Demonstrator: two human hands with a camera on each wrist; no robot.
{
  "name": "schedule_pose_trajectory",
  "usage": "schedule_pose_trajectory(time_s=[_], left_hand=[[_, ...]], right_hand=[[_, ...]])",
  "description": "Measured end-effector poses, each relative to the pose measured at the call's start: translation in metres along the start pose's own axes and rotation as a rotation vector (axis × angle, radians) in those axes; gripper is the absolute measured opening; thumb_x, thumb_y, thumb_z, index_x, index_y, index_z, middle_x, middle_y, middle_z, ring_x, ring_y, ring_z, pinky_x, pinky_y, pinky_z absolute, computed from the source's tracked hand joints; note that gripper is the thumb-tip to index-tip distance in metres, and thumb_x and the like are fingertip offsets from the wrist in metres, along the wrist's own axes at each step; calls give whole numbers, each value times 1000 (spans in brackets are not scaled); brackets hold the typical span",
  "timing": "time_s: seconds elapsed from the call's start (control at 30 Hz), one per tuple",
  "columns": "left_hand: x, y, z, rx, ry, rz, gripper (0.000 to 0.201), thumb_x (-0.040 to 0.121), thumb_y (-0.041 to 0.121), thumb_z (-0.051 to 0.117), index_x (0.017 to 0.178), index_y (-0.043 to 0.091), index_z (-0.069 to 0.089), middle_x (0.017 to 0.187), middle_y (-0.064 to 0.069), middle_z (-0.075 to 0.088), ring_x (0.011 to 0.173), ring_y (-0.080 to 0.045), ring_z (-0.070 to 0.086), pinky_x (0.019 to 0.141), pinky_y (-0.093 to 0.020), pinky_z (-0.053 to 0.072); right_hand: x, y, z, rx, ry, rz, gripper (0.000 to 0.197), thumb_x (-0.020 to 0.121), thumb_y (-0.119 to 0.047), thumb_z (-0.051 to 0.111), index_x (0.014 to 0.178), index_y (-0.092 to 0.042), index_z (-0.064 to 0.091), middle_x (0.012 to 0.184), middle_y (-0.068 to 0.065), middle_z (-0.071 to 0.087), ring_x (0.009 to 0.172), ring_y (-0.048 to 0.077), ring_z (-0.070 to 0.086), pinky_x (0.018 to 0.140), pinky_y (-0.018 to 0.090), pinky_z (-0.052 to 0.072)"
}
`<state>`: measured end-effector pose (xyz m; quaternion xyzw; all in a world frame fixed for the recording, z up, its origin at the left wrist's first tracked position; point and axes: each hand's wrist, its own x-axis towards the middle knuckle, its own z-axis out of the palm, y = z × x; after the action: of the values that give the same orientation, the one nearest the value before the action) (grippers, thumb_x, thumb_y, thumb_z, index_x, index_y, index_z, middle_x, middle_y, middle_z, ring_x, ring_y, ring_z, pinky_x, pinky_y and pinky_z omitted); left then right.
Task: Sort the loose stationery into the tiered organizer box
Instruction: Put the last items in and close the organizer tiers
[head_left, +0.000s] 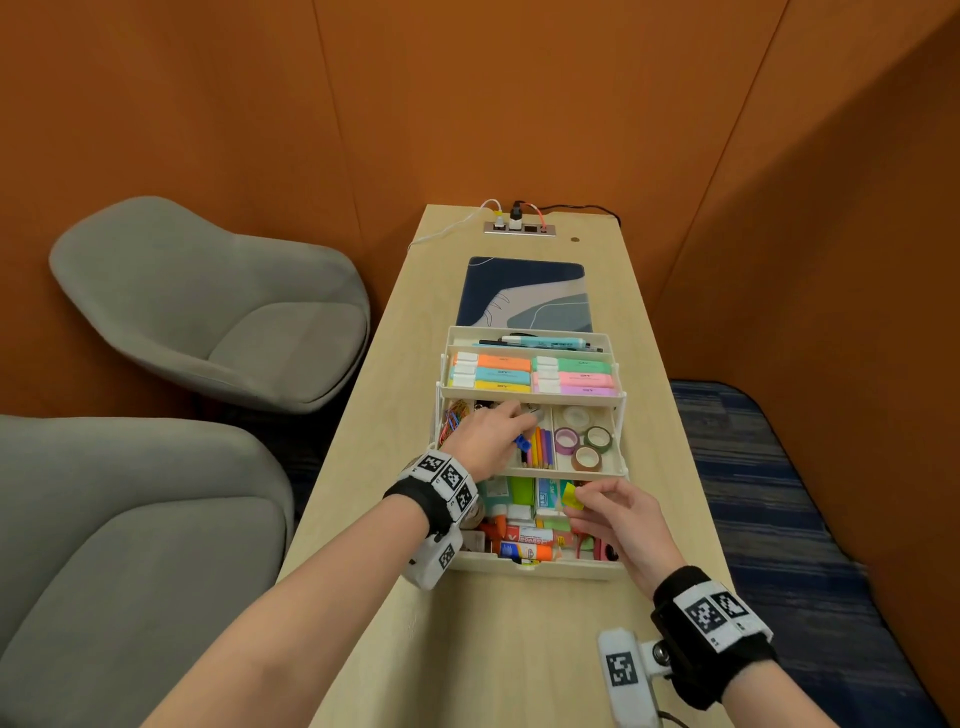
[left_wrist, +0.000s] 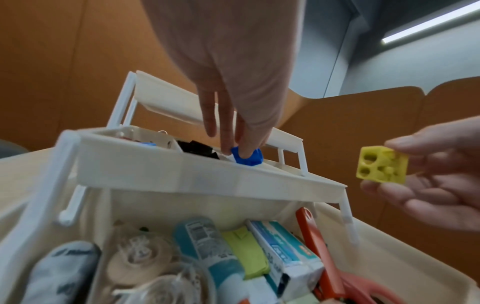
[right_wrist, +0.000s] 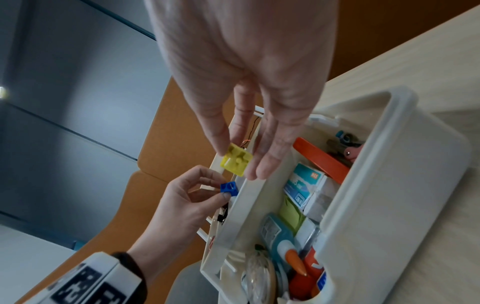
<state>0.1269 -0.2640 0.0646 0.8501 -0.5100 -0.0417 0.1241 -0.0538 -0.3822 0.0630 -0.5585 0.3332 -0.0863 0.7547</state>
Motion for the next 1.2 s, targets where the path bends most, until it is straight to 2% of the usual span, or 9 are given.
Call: schedule_pose_trajectory(time_s=[0.1,0.27,0.4,0.6,0.73,0.83,0.9,1.1,1.2], left_hand=[[0,-1,0,4,-22,36,18,89,7,53,104,17,55,104,-4,52,85,-22,54,75,-35,46],[-4,-5,7,6,-39,49,13,88,9,55,99,17,55,101,0,62,96,-20,53,90,-32,42],[-4,-3,2,62,-29,70,11,88,11,56,97,15,56,94,-2,65,91,-21,55,88,-35,42],[-3,-6,-13,56,-129,42,14,89,26,59,102,22,60,103,4,63,101,-18,49,95,-36,34],[-6,-8,-13,128,-141,18,14,92,25,54,99,24,67,103,7,65,107,-18,47,97,-37,29],[-11,-6,-8,134,-142,7,22,95,28,50,107,25,68,115,8,63,116,-18,41,99,-38,26],[-16,-6,-6,108,-97,-1,25,96,31,48,111,26,67,118,8,60,117,-18,41,101,-38,27],[-57,-13,-4,-165,326,-258,23,94,26,50,115,27,59,114,10,54,111,-8,45,101,-30,35],[-85,-18,-3,-209,375,-317,19,92,24,53,110,26,60,106,10,53,103,-8,48,95,-29,38]], right_hand=[[0,-1,1,10,3,2,19,84,-6,66,99,3,59,100,19,70,91,29,70,79,31,59],[-2,0,3,1,-3,6,20,84,-2,64,103,4,59,101,20,69,93,30,70,80,32,58],[-2,0,3,-76,0,11,20,85,-4,65,103,0,60,101,18,69,91,29,69,75,32,59],[-1,3,2,-124,-9,13,17,83,-6,67,99,-2,63,105,20,67,90,27,65,80,44,57],[3,0,4,-162,3,-1,18,83,-8,68,100,-4,62,105,16,66,87,26,63,58,29,55],[18,-8,10,-221,31,-63,17,83,-9,68,100,-8,62,106,10,67,94,25,64,64,28,52],[31,-18,17,-285,42,-112,18,84,-8,67,102,-9,62,105,5,66,96,20,64,72,28,53],[79,-31,54,-807,-30,-248,17,83,-11,69,99,-16,65,96,0,67,87,13,63,80,27,53],[96,-30,67,-1096,-100,-316,20,84,-13,69,104,-15,67,104,2,67,89,13,62,74,19,49]])
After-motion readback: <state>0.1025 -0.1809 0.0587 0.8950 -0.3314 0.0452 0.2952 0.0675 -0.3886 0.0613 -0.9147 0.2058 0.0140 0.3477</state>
